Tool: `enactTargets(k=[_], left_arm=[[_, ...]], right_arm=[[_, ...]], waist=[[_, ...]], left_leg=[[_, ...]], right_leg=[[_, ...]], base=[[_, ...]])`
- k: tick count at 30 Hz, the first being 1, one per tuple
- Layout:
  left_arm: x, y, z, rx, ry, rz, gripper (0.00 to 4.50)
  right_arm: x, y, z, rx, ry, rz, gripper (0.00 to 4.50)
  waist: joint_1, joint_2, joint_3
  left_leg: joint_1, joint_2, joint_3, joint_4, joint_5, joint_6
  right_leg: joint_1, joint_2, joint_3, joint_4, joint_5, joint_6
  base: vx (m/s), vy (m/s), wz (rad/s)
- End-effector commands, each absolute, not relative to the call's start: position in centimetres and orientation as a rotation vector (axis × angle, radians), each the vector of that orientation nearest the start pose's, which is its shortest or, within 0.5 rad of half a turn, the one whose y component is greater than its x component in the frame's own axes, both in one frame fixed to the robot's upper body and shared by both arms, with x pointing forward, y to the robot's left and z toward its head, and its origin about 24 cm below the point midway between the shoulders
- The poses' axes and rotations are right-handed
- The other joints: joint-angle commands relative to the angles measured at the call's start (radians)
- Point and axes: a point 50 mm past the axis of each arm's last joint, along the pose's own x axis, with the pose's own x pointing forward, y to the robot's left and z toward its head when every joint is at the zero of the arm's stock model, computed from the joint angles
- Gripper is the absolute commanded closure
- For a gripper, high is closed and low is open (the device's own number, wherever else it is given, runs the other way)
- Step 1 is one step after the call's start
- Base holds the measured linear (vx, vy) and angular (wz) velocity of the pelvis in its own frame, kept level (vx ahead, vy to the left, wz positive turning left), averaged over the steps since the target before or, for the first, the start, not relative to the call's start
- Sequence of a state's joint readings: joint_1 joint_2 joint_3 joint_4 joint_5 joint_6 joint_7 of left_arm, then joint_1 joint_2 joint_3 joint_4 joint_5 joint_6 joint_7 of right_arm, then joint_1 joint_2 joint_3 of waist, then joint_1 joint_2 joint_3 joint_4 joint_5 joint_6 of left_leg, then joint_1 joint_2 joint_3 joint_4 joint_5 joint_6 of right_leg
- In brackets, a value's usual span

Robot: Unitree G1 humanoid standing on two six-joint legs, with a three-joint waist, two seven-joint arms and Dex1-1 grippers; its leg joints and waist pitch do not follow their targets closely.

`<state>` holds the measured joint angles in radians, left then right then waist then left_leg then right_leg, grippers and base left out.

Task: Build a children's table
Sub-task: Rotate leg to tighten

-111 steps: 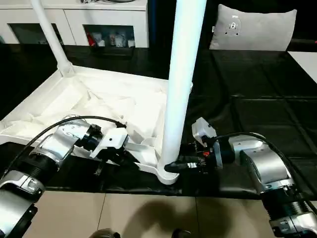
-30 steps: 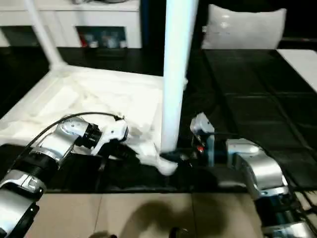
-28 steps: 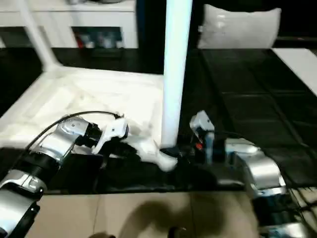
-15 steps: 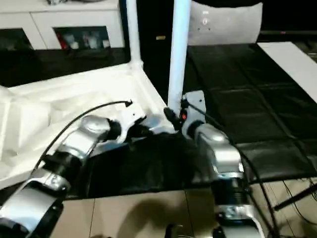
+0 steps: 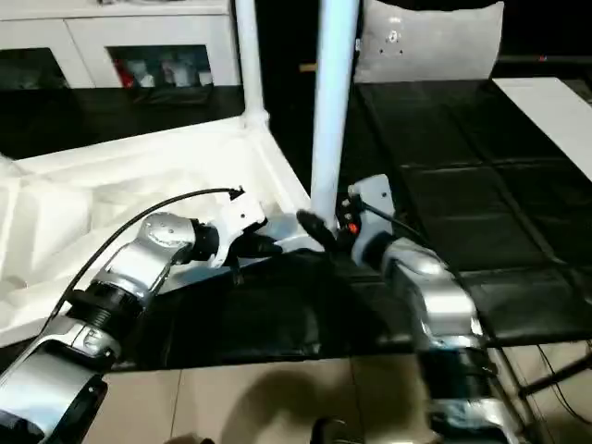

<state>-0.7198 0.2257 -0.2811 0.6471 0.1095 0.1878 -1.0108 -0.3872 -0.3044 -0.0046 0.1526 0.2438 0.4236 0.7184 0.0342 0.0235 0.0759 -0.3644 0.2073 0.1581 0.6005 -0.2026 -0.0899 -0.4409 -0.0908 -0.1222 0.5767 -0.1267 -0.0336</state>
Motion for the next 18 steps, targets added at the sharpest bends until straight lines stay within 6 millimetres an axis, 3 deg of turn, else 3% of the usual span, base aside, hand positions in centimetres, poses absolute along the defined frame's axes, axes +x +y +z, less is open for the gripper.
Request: enactTargets(k=[1, 5, 10, 14, 18], left_arm=[[34.1, 8.2, 8.8, 0.447, 0.273, -1.269, 4.5], [32.8, 9.2, 8.5, 0.511, 0.293, -1.485, 4.5], [32.2, 9.6, 8.2, 0.566, 0.318, -1.586, 4.5], [31.4, 10.3, 7.9, 0.636, 0.358, -1.702, 4.5], [31.2, 10.5, 7.8, 0.654, 0.37, -1.724, 4.5]], right_arm=[[30.5, -15.4, 9.1, -0.011, 0.184, 0.843, 0.2], [28.8, -17.8, 9.7, -0.098, 0.246, 1.081, 0.02], [27.9, -18.1, 10.0, -0.094, 0.278, 1.222, 0.02], [27.2, -18.0, 10.1, -0.052, 0.326, 1.367, 0.36], [27.0, -17.9, 10.0, -0.05, 0.347, 1.4, 0.75]], waist=[[0.007, -0.011, -0.077], [0.018, -0.009, -0.079], [0.039, -0.008, -0.083], [0.059, -0.01, -0.085], [0.067, -0.012, -0.083]], left_leg=[[-0.005, 0.004, 0.011, -0.061, -0.118, 0.126], [0.0, 0.009, 0.01, -0.061, -0.137, 0.13], [0.0, 0.014, 0.011, -0.06, -0.117, 0.129], [0.003, 0.021, 0.011, -0.061, -0.096, 0.13], [0.0, 0.017, 0.012, -0.061, -0.099, 0.115]], right_leg=[[0.092, -0.043, 0.044, -0.075, -0.345, -0.148], [0.089, -0.045, 0.046, -0.075, -0.344, -0.152], [0.089, -0.045, 0.046, -0.065, -0.304, -0.17], [0.087, -0.048, 0.05, -0.057, -0.267, -0.191], [0.088, -0.05, 0.05, -0.059, -0.294, -0.177]], base=[[0.0, 0.0, 0.0], [0.0, 0.0, 0.0], [0.0, 0.0, 0.0], [0.0, 0.0, 0.0], [0.0, 0.0, 0.0]])
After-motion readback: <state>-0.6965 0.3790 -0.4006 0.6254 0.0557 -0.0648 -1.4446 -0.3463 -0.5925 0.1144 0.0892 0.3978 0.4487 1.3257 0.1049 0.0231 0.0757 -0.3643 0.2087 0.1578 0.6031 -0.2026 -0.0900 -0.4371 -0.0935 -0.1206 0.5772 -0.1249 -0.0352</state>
